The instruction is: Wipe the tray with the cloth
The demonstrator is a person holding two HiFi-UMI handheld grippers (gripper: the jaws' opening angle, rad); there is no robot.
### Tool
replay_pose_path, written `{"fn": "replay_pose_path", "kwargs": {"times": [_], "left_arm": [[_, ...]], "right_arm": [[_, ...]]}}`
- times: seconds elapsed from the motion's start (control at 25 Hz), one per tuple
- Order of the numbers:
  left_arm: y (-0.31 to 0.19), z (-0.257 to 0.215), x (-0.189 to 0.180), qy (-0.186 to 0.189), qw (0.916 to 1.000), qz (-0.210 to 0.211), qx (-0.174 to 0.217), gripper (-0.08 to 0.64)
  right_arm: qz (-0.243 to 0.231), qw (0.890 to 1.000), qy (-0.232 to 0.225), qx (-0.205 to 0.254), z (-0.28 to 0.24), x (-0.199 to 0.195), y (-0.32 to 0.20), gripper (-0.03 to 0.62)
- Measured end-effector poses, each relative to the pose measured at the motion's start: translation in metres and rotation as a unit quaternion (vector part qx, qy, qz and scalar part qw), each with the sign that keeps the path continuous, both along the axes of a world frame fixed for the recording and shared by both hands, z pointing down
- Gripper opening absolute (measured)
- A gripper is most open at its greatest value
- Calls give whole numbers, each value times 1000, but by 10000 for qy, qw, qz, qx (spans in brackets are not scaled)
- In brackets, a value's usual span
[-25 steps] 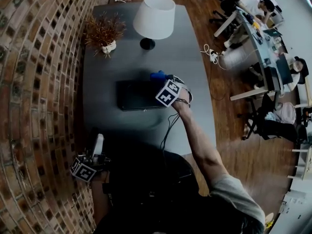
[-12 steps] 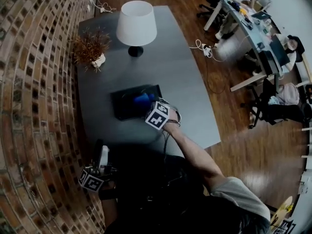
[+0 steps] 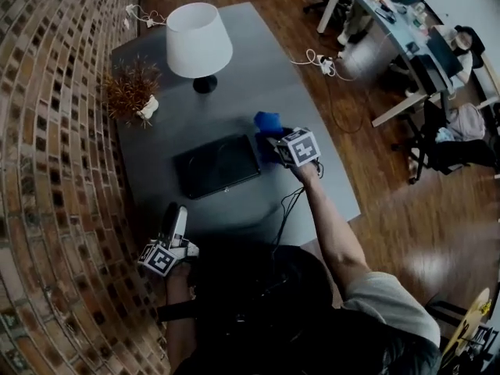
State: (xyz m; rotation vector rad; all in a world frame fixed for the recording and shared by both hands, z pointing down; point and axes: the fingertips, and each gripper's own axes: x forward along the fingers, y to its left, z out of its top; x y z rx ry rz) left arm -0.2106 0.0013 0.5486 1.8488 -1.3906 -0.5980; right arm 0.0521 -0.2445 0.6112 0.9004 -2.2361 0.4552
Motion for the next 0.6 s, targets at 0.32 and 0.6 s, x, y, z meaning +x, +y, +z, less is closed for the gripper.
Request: {"fn": "replay_pose_path", "kwargs": {"times": [0.32,0.6], "left_arm": [[-56,45,10,-602,9960,208,-632,281],[-61,61,19,-751,9925,274,-927,281]], "right_arm": [[157,9685,-1941,-1550,50,-56,-19,163],[-749,9211,-2515,-2876,56,-29,83,155]]}}
